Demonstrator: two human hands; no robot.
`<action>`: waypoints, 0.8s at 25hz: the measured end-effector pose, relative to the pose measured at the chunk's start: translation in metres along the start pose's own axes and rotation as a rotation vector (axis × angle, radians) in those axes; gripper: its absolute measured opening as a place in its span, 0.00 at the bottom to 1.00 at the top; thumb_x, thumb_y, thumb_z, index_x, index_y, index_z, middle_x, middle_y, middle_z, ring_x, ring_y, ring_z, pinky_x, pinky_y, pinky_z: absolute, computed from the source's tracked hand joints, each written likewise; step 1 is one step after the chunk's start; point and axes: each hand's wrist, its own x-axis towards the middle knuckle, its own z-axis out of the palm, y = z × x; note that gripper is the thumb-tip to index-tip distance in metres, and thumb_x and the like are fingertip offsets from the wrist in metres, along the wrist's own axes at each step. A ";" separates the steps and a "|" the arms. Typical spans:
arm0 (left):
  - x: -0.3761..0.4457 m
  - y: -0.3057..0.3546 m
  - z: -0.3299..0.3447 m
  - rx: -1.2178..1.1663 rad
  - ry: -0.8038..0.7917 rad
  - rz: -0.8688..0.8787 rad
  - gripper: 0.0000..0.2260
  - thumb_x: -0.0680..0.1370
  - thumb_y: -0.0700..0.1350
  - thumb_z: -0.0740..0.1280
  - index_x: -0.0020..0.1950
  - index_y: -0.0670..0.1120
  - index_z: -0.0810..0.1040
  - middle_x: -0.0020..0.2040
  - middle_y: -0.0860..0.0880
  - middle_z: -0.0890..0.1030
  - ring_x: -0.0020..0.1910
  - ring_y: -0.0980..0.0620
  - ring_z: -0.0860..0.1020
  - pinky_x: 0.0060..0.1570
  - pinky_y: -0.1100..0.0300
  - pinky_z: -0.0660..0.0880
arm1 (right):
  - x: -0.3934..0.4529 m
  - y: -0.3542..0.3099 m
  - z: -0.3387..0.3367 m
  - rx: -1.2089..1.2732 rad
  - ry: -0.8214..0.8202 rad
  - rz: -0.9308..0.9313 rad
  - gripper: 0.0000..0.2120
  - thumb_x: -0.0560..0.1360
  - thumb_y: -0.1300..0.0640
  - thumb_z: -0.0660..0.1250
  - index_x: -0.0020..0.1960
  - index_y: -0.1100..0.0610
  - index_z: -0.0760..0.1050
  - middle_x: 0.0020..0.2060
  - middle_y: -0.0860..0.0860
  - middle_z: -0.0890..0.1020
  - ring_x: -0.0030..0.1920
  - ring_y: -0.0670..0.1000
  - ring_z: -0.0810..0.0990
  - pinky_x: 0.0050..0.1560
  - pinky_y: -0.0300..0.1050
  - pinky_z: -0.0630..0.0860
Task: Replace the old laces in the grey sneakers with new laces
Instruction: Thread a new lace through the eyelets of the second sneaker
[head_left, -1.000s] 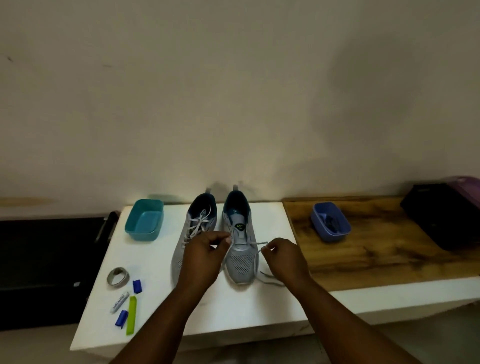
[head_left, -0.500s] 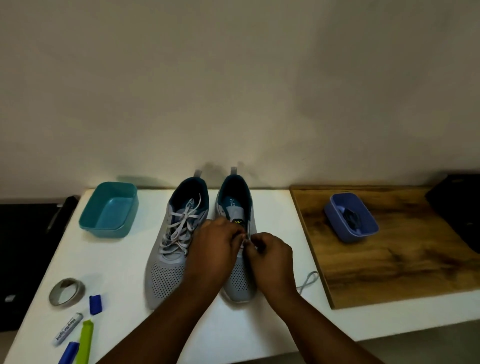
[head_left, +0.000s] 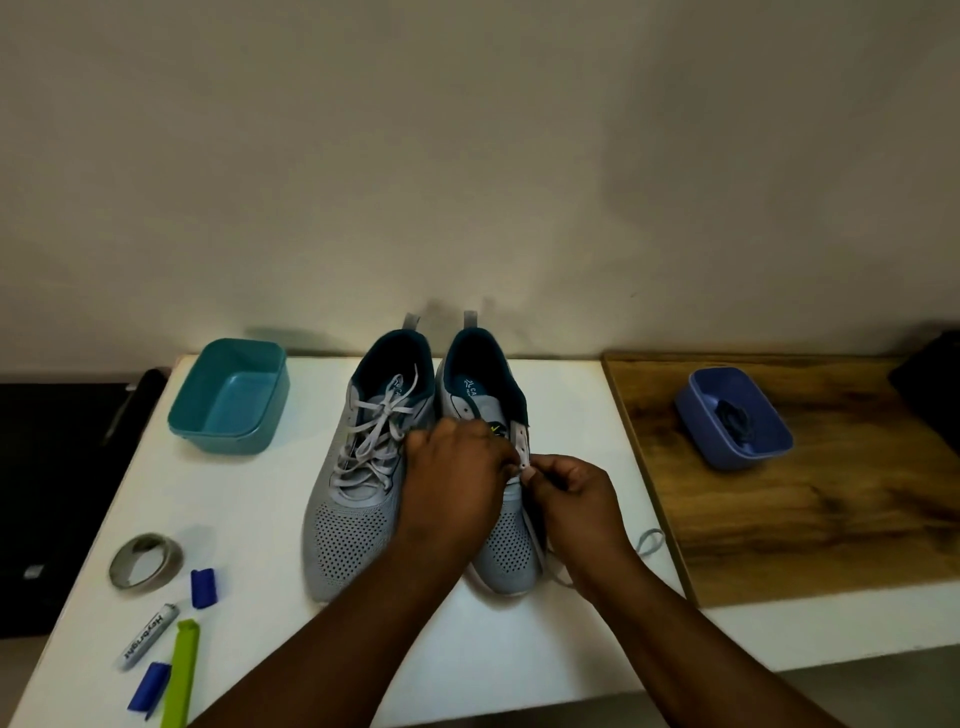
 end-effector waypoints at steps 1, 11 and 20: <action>-0.002 0.000 0.002 -0.002 0.013 -0.017 0.09 0.80 0.56 0.64 0.56 0.59 0.83 0.53 0.58 0.80 0.56 0.52 0.74 0.54 0.50 0.66 | 0.001 0.001 0.001 -0.010 0.005 -0.002 0.09 0.80 0.67 0.67 0.50 0.59 0.86 0.44 0.54 0.88 0.49 0.55 0.87 0.49 0.45 0.84; -0.005 0.004 0.006 -0.068 0.051 -0.102 0.07 0.78 0.55 0.66 0.53 0.58 0.83 0.52 0.58 0.81 0.56 0.53 0.76 0.56 0.50 0.67 | 0.001 0.009 0.003 -0.095 0.019 -0.056 0.07 0.79 0.61 0.70 0.50 0.52 0.87 0.45 0.51 0.88 0.50 0.54 0.87 0.58 0.60 0.82; 0.002 -0.010 0.006 -0.120 0.026 -0.009 0.06 0.75 0.56 0.72 0.49 0.59 0.85 0.45 0.56 0.84 0.47 0.53 0.80 0.51 0.49 0.75 | 0.006 0.003 -0.011 -0.349 -0.074 -0.177 0.06 0.80 0.56 0.69 0.48 0.50 0.85 0.42 0.47 0.87 0.46 0.48 0.85 0.53 0.56 0.83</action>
